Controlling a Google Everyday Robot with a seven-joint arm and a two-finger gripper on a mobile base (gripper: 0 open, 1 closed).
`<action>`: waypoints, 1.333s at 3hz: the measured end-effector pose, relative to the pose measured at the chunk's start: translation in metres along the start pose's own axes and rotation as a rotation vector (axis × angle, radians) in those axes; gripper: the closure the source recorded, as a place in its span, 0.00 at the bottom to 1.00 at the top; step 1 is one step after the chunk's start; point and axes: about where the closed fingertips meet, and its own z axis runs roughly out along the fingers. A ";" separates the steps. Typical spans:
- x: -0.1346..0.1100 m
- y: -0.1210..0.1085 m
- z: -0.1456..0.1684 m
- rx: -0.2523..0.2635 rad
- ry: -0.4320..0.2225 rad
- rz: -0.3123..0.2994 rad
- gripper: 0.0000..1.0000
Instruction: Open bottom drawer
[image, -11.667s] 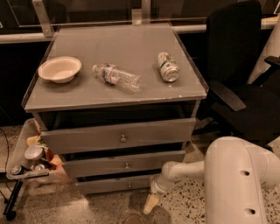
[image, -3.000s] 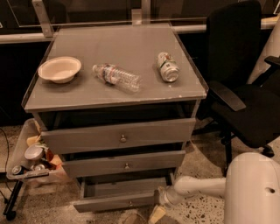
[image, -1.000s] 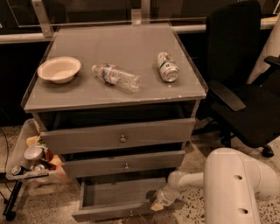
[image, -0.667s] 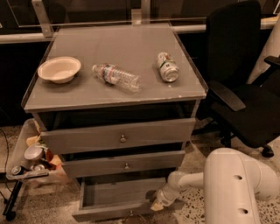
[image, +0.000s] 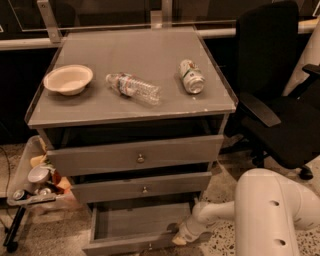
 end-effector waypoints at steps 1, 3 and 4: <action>-0.002 0.000 -0.002 0.000 0.000 0.000 1.00; 0.008 0.012 0.000 0.000 0.001 0.034 1.00; 0.007 0.012 -0.001 0.000 0.001 0.034 1.00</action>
Offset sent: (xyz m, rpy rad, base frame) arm -0.1497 -0.0403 -0.0128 -0.0279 0.1424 -0.2858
